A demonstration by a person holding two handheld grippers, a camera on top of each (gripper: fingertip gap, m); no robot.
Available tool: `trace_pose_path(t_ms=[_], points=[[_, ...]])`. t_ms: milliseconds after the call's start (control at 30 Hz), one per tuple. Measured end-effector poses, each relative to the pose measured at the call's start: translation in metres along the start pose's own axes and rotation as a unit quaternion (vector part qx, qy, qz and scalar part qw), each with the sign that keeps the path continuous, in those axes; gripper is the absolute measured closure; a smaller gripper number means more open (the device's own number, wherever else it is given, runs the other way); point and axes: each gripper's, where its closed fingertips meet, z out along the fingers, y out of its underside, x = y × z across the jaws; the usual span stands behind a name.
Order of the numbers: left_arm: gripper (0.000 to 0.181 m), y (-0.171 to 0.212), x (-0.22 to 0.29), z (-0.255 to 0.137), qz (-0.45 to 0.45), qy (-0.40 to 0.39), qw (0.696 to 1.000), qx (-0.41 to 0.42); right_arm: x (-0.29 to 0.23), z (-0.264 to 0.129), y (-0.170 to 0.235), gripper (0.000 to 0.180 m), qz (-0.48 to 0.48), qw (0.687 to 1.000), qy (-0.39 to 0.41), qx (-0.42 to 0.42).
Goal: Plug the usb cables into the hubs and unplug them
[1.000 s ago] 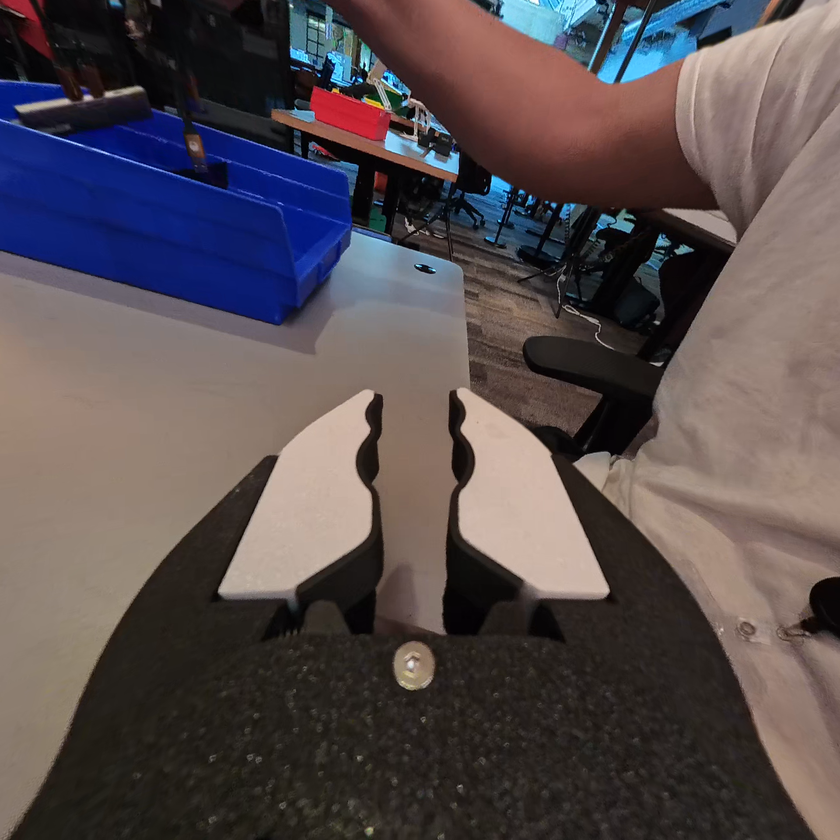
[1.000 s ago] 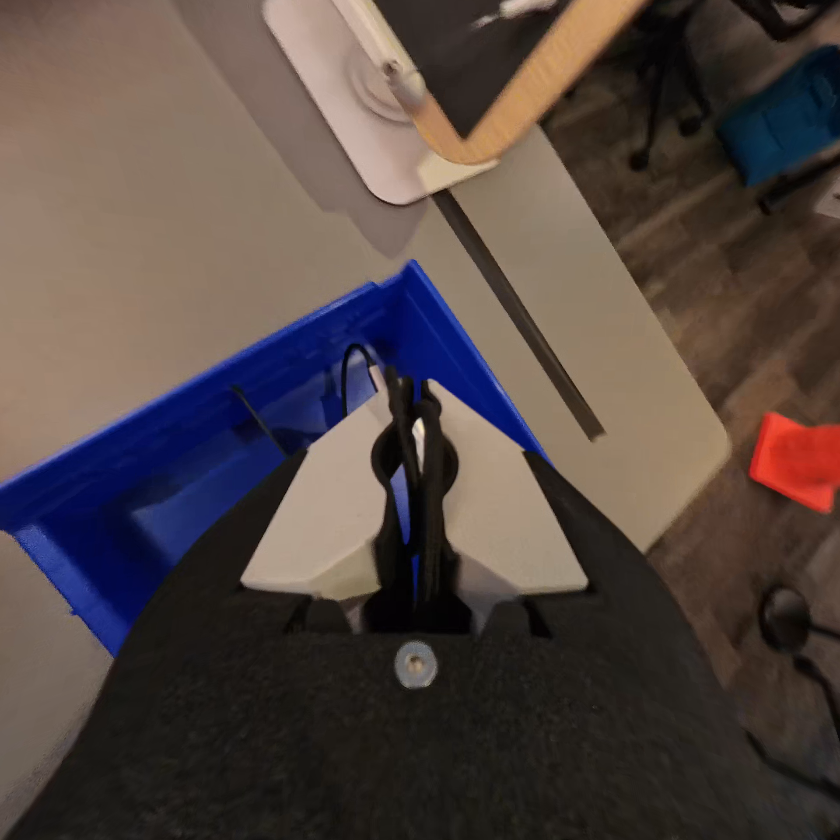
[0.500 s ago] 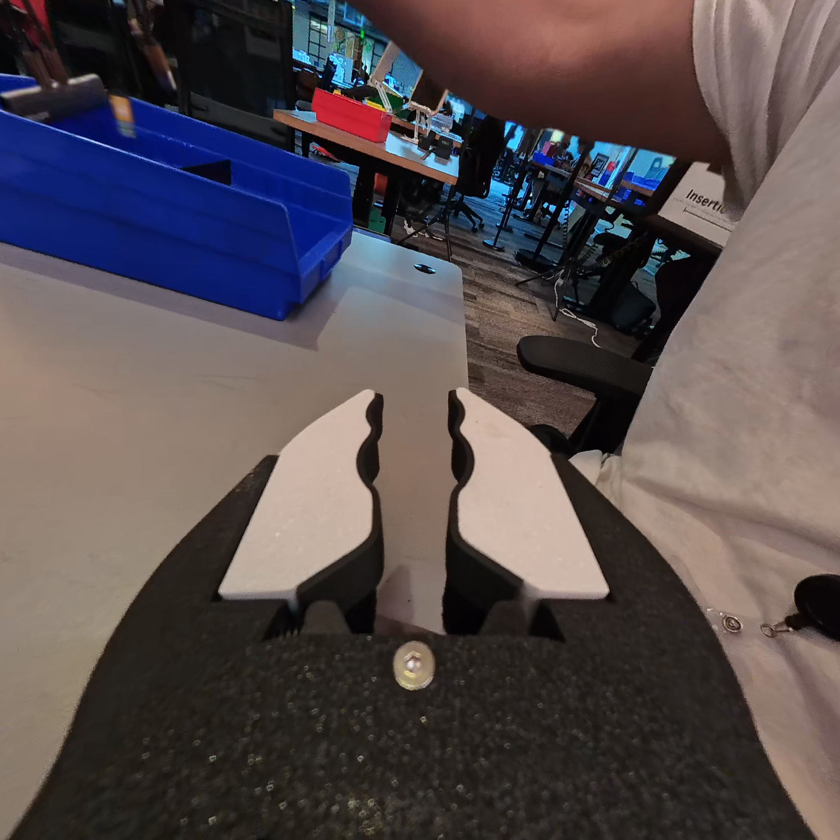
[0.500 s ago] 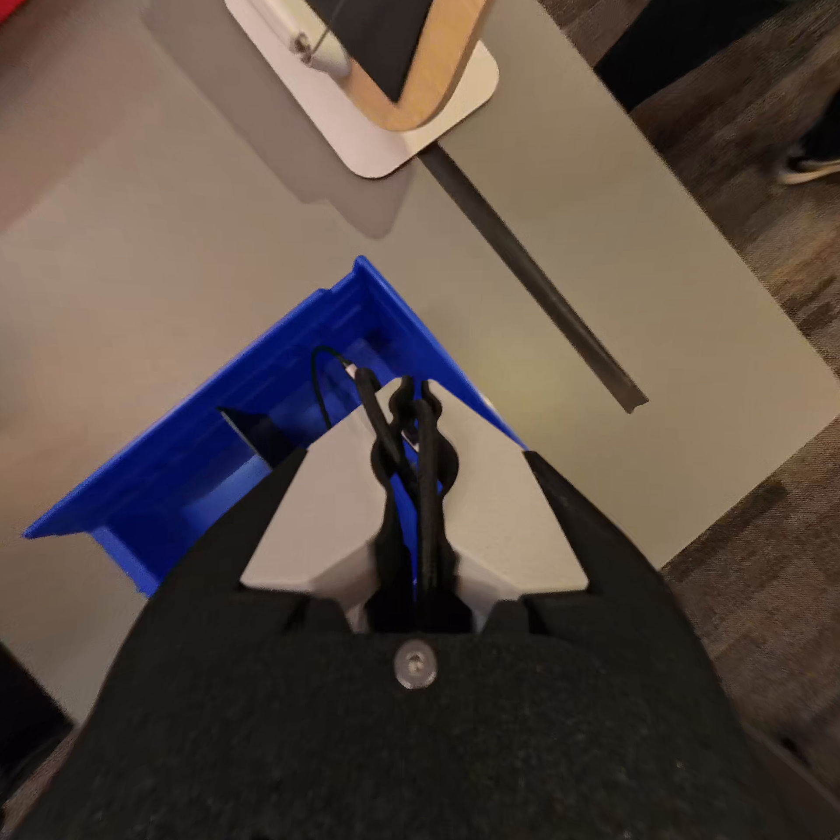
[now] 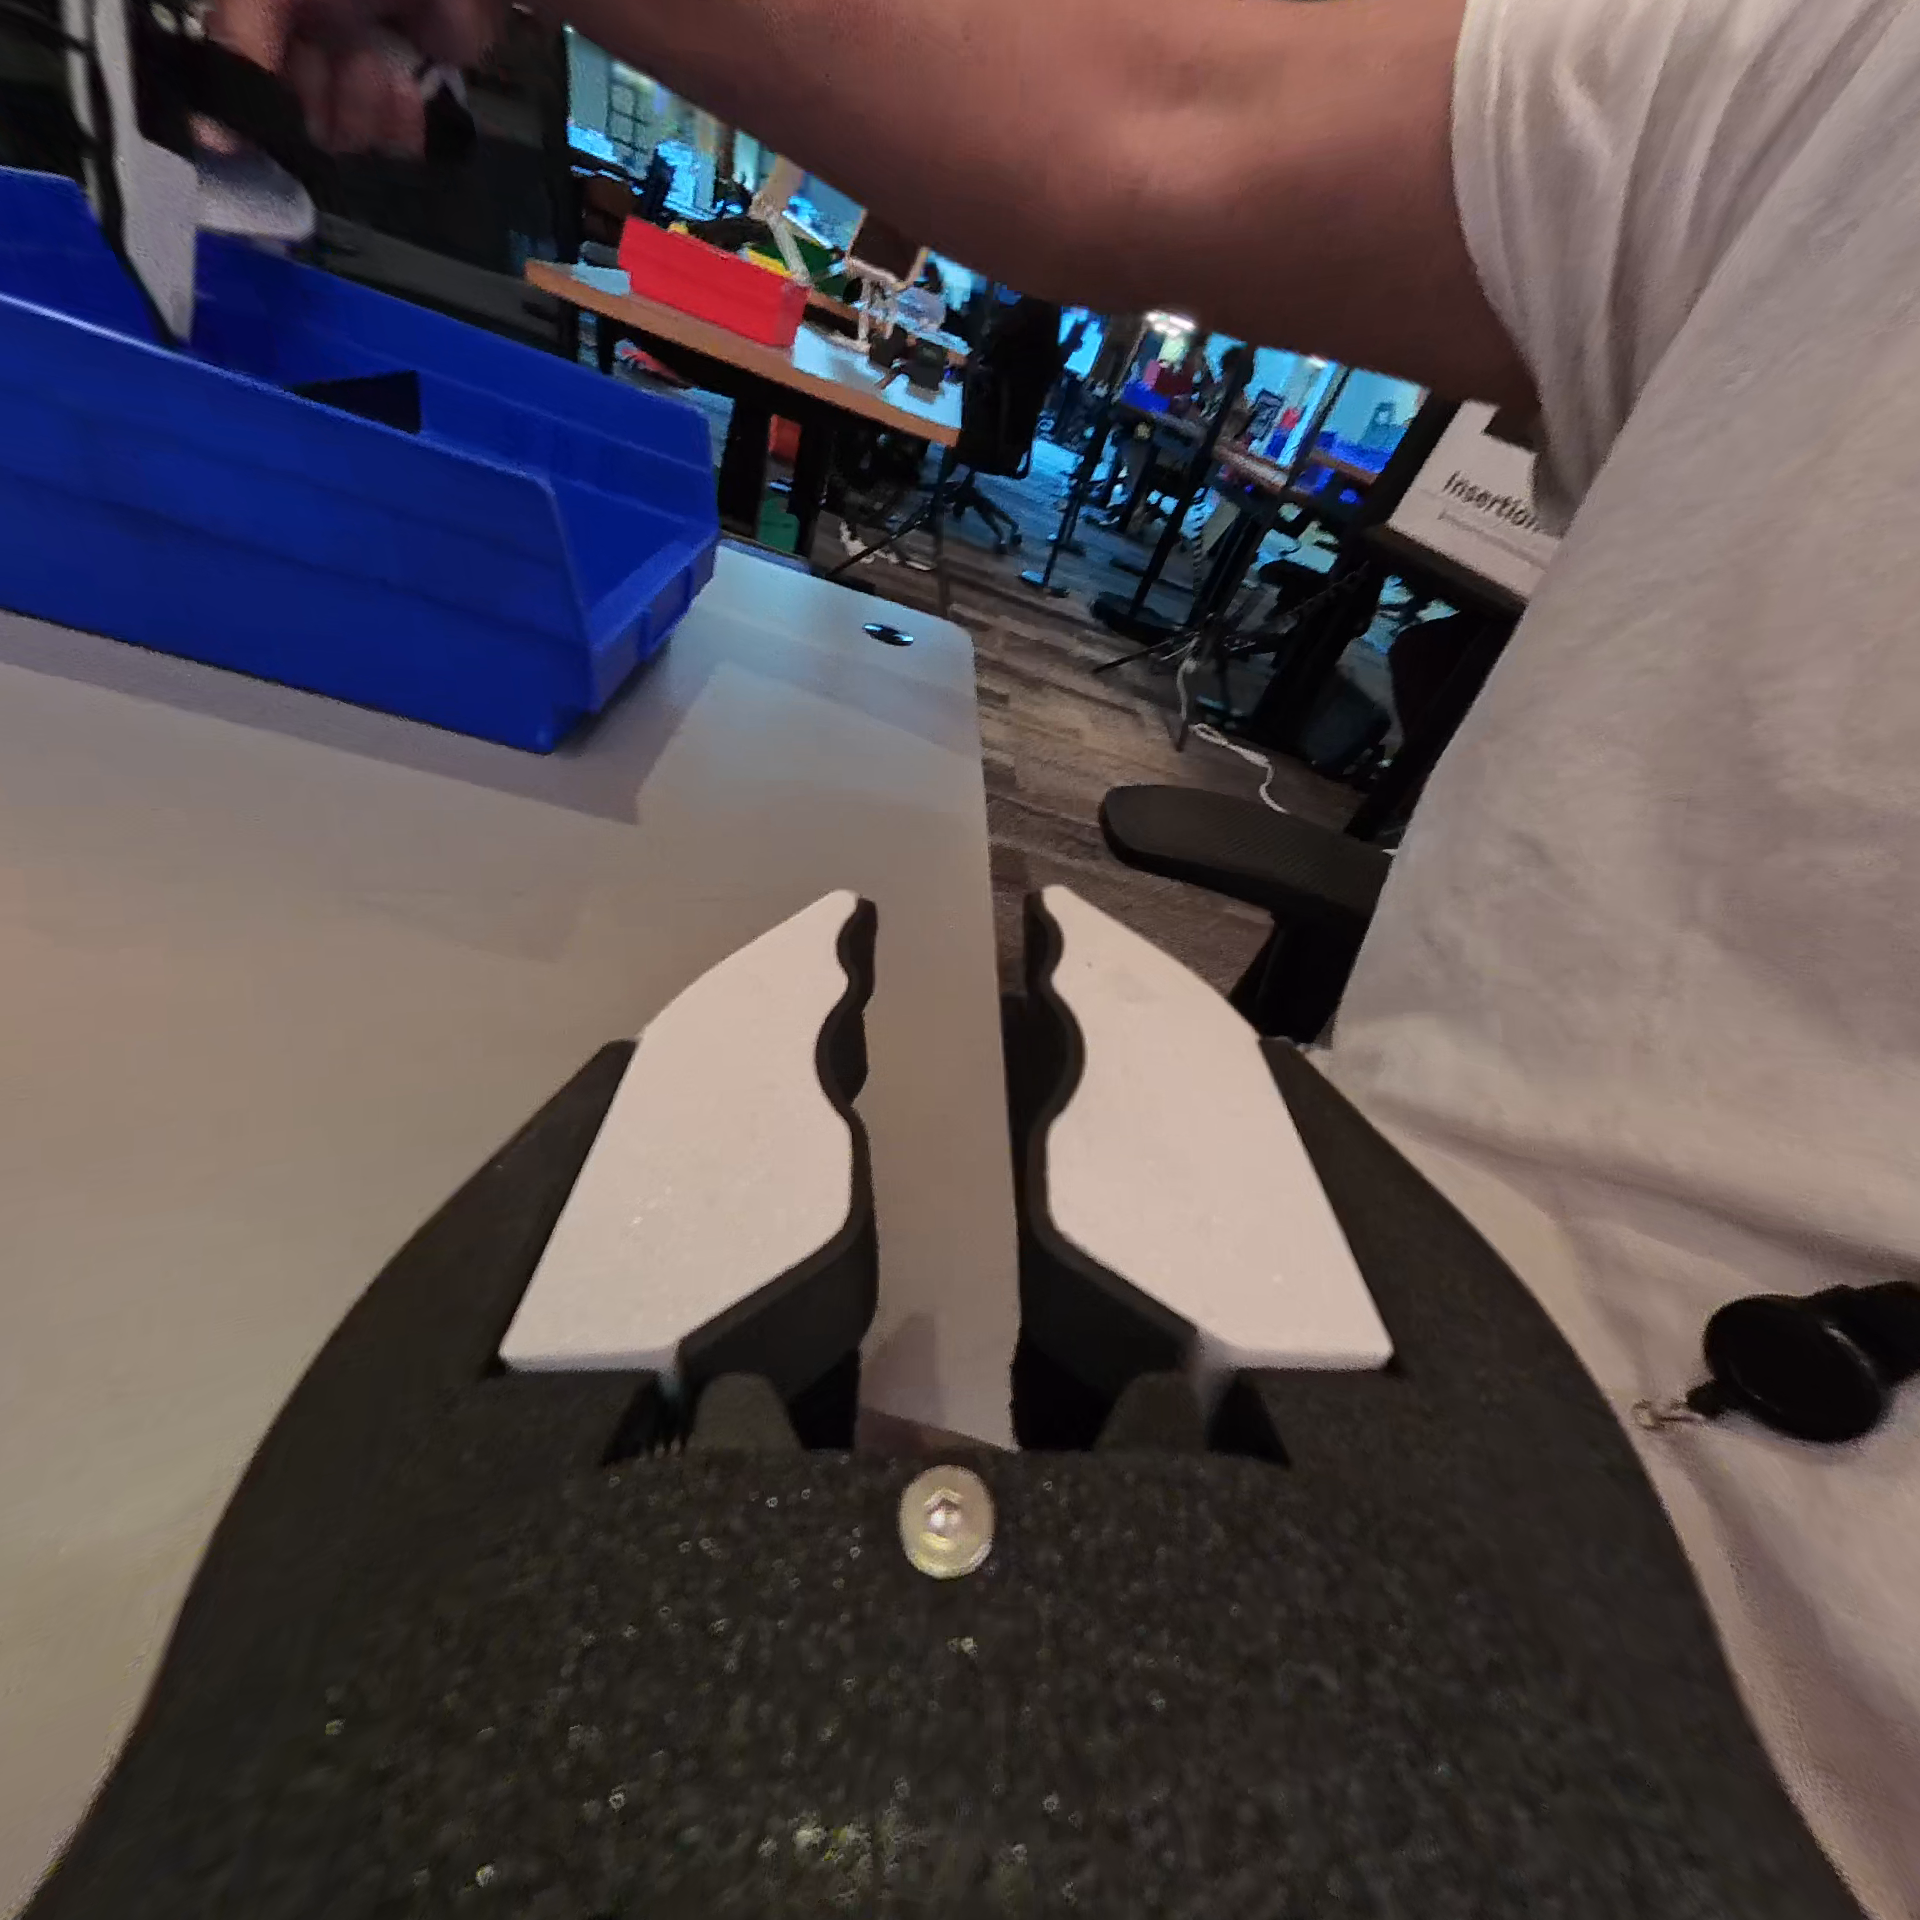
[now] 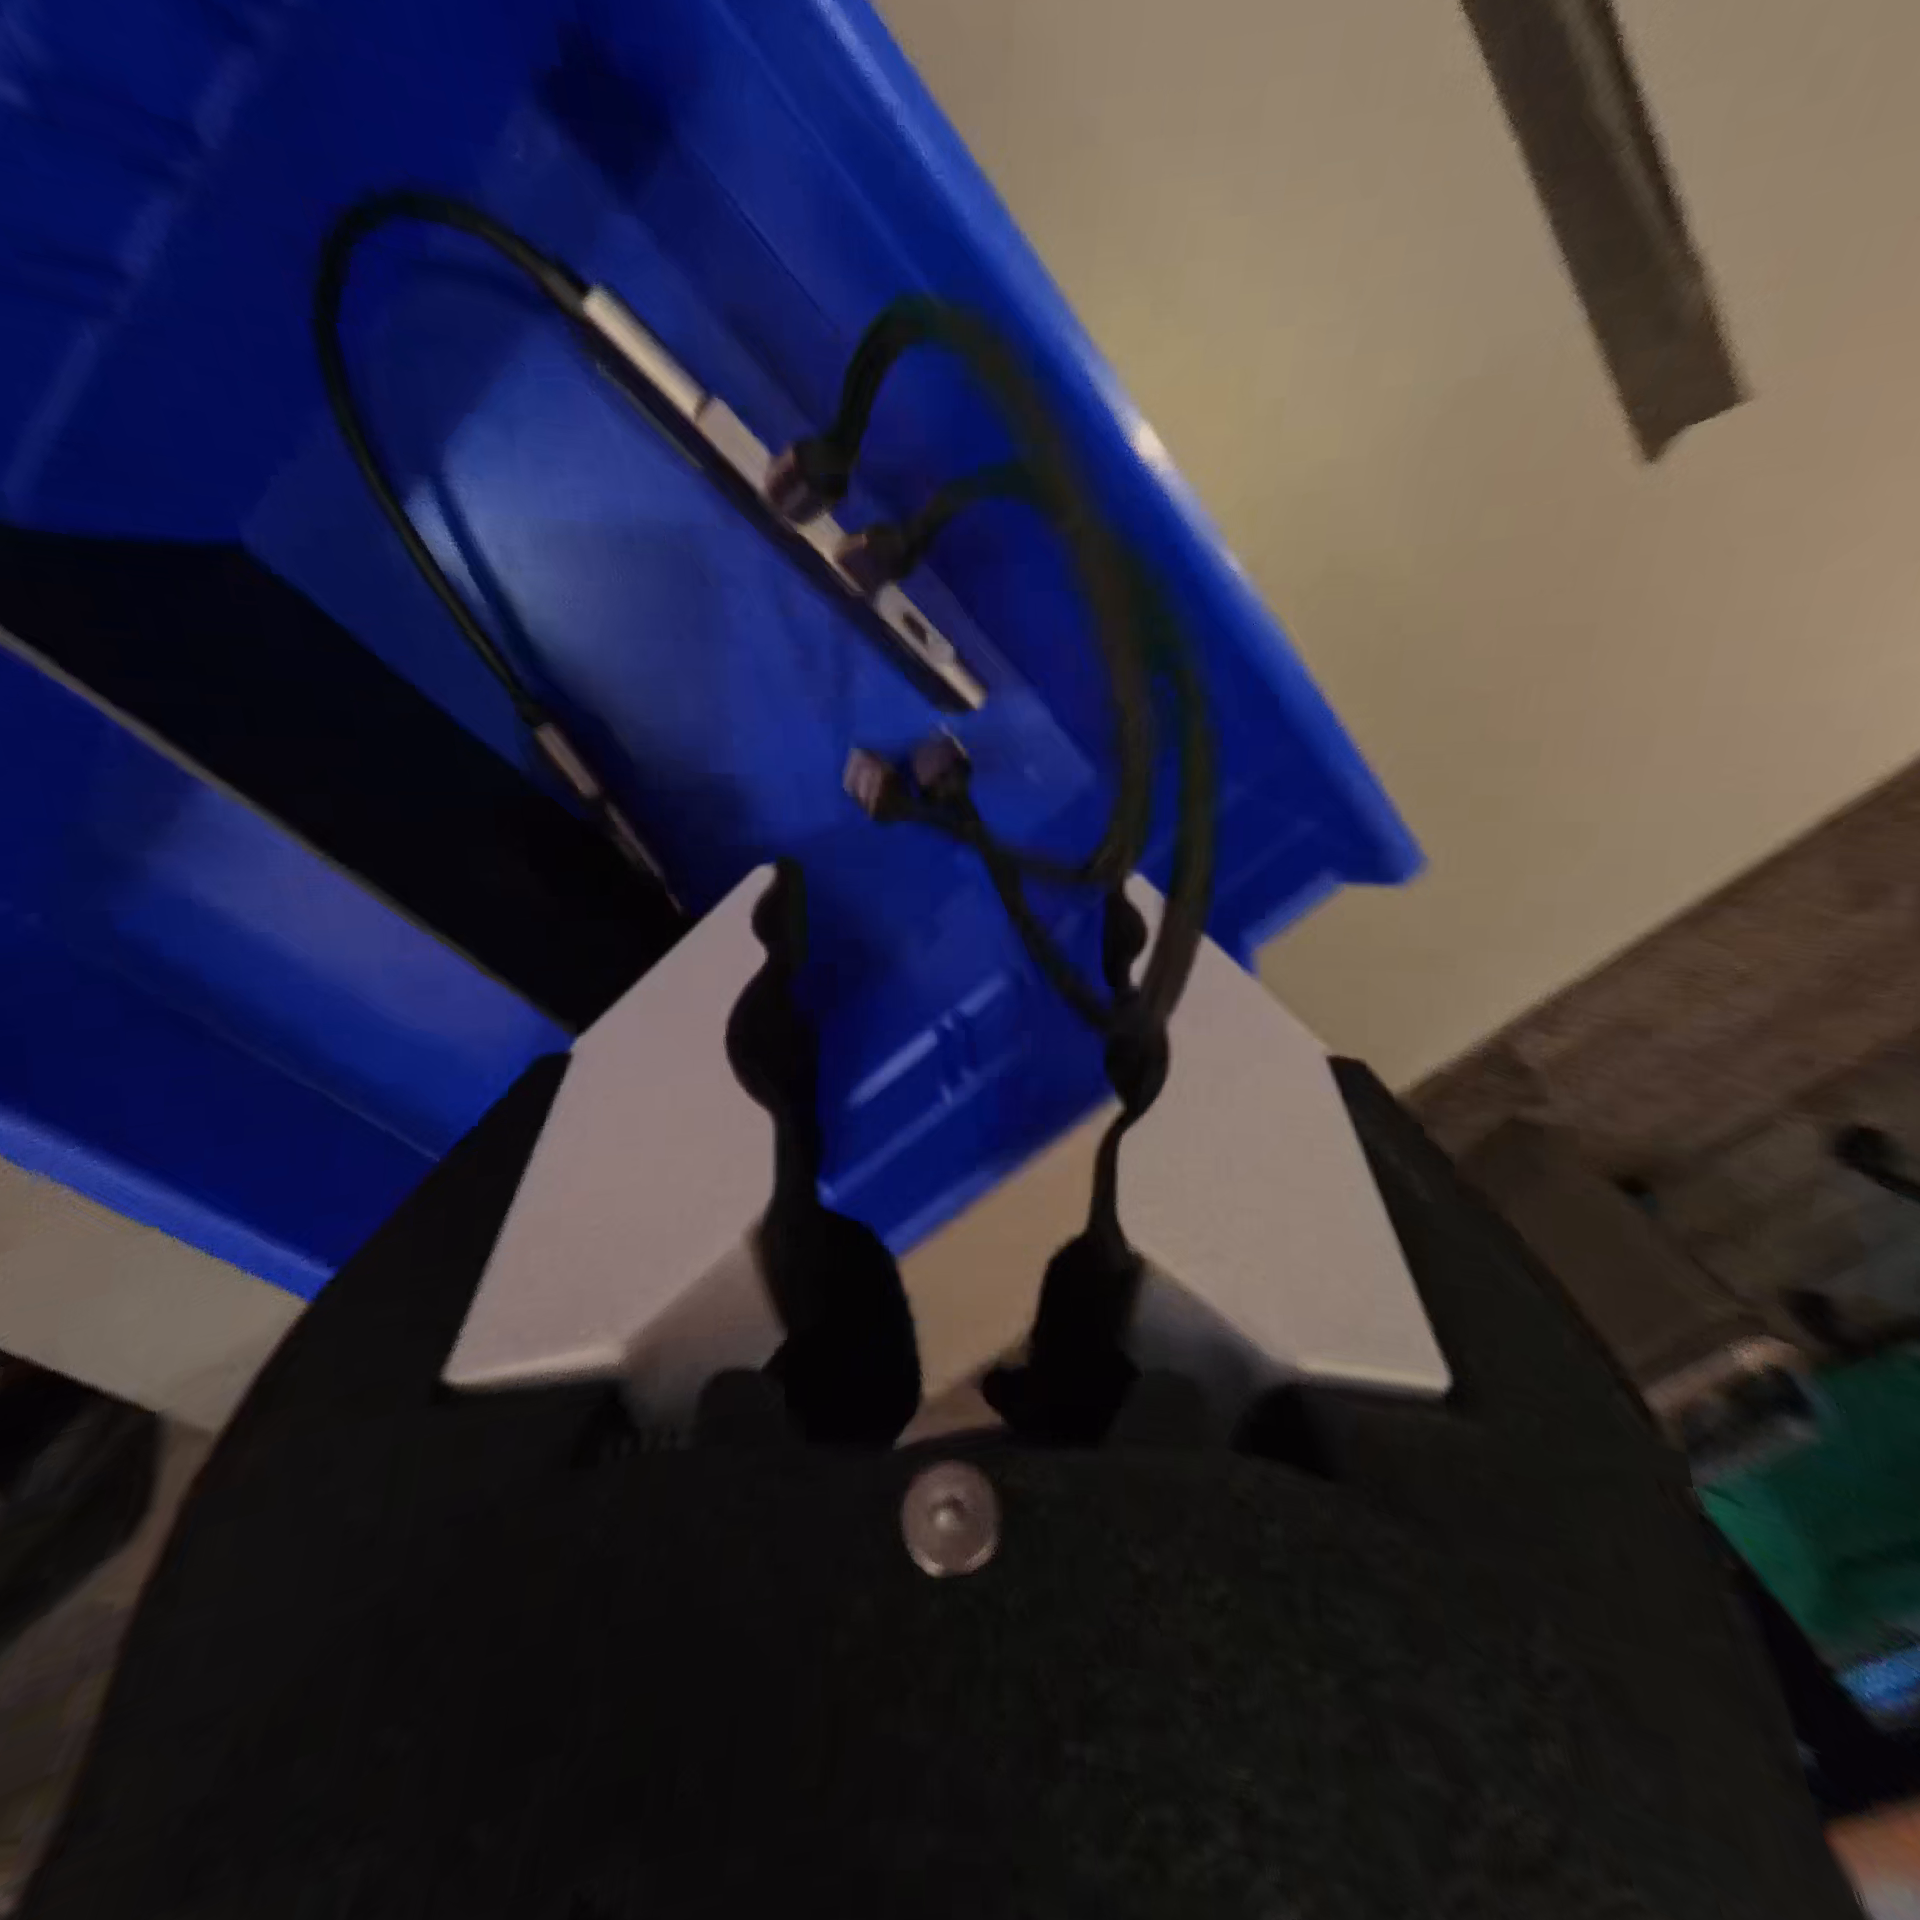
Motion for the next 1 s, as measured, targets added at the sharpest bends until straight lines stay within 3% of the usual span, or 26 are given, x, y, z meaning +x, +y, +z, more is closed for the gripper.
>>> trace_pose_path(t_ms=[67,200,300,400,467,533,600,733,833,1000], points=[[0.154,0.002,0.001,0.001,0.007,-0.001,1.0,-0.006,0.012,-0.024,0.002,0.112,-0.03,0.999,0.034,-0.011],[0.154,0.005,0.0,0.0,0.016,-0.007,1.0,-0.016,0.042,-0.088,-0.003,0.112,-0.04,0.99,0.135,0.025],[0.154,0.003,-0.003,-0.002,0.016,-0.016,1.0,-0.008,0.027,-0.141,-0.022,0.116,-0.03,0.968,0.198,0.15],[0.154,-0.002,-0.011,-0.007,0.018,-0.037,0.999,0.003,-0.045,-0.172,-0.036,0.121,-0.016,0.927,0.182,0.326],[0.154,-0.008,-0.019,-0.01,0.016,-0.061,0.998,0.017,-0.119,-0.167,-0.036,0.123,0.01,0.897,0.102,0.431],[0.154,-0.014,-0.024,-0.013,0.015,-0.081,0.996,0.029,-0.195,-0.139,-0.026,0.125,0.042,0.874,0.019,0.484],[0.154,-0.013,-0.026,-0.016,0.019,-0.089,0.996,0.025,-0.278,-0.099,-0.014,0.126,0.025,0.87,-0.064,0.489],[0.154,-0.006,-0.031,-0.017,0.029,-0.096,0.995,0.007,-0.391,-0.047,-0.009,0.129,0.015,0.836,-0.127,0.534],[0.154,0.0,-0.032,-0.015,0.04,-0.099,0.994,-0.014,-0.418,-0.024,-0.003,0.132,-0.02,0.84,-0.097,0.533],[0.154,-0.005,-0.021,-0.012,0.076,-0.077,0.993,-0.036,-0.4,-0.02,-0.002,0.138,-0.024,0.835,-0.051,0.547]])
